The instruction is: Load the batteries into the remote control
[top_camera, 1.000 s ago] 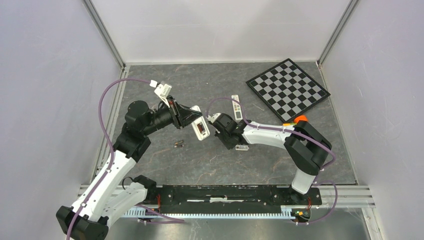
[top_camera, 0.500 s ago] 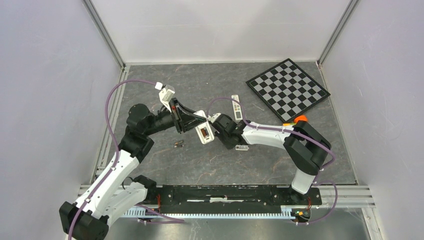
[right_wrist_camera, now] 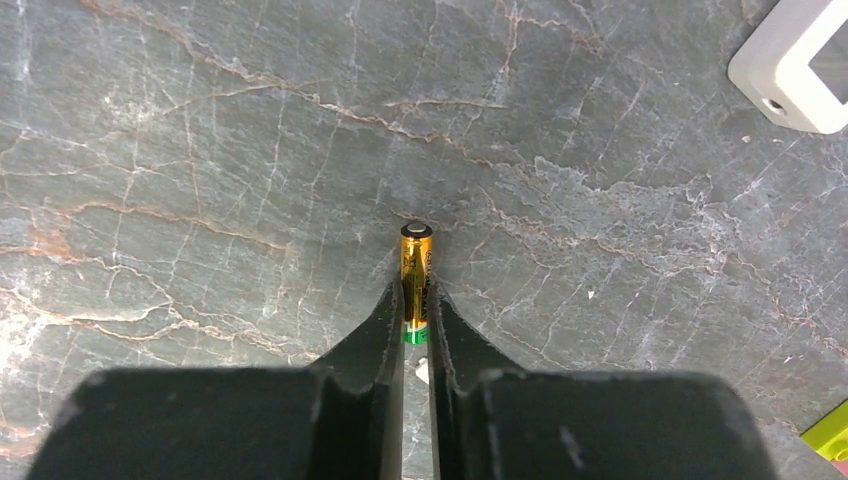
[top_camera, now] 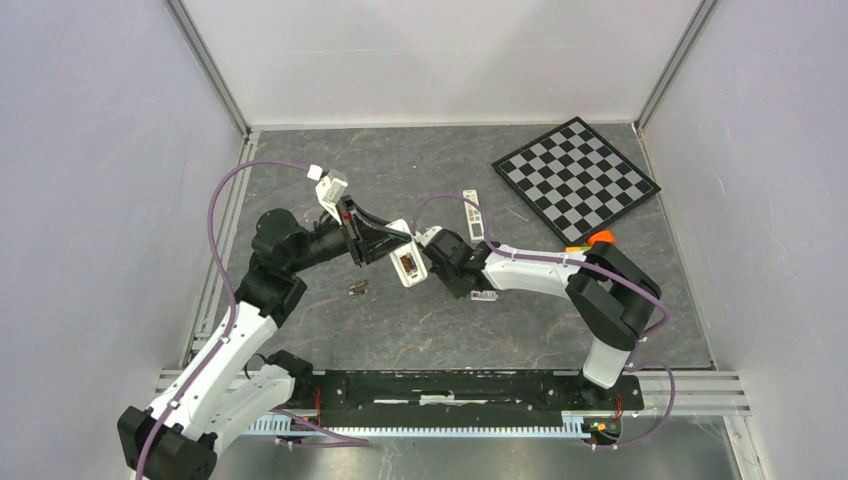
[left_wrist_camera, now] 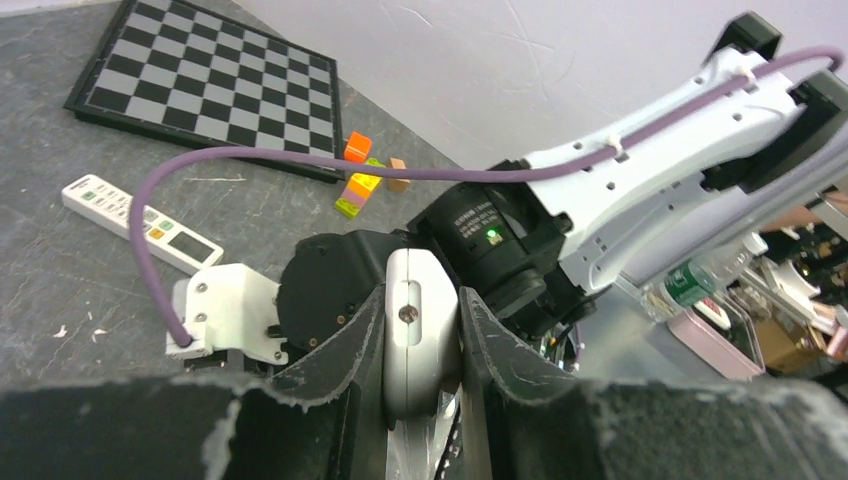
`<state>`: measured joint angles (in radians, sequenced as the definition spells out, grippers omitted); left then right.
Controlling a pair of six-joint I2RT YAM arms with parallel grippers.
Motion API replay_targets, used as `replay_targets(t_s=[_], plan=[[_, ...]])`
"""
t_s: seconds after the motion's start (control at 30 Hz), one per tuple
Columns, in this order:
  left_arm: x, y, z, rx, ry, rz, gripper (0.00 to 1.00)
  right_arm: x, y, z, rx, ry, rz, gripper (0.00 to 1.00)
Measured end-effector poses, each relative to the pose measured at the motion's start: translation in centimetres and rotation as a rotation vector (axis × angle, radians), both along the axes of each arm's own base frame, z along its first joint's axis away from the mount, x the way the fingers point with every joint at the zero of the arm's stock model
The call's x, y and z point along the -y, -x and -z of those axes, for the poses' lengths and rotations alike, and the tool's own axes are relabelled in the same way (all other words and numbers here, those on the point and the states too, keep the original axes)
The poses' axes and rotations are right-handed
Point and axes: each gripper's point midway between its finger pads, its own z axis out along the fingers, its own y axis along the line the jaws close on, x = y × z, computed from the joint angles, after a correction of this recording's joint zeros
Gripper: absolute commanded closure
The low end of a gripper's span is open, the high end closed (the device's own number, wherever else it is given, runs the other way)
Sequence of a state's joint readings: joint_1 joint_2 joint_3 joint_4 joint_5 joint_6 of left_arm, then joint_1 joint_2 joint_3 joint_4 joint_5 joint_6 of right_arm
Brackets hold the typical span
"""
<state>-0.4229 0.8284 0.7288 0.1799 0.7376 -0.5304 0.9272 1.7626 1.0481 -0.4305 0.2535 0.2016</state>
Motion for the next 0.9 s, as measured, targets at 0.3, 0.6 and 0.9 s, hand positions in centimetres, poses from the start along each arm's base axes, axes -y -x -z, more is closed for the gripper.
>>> replay_targets(t_s=[0.3,0.6,0.9], plan=[[-0.9,-3.3,2.8,-0.126,-0.045,-0.172,0.98,1.4,-0.1,-0.2,0.058,-0.003,0.049,0.92],[-0.3,-6.9,9.1,-0.373,-0.07,-0.276,0.98,2.6,0.1,-4.8,0.154,-0.153,0.124,0.93],[1.6,-9.2,16.0,-0.607,-0.069,-0.265,0.98,1.0,0.5,-11.8,0.224,-0.414,0.116,0.92]])
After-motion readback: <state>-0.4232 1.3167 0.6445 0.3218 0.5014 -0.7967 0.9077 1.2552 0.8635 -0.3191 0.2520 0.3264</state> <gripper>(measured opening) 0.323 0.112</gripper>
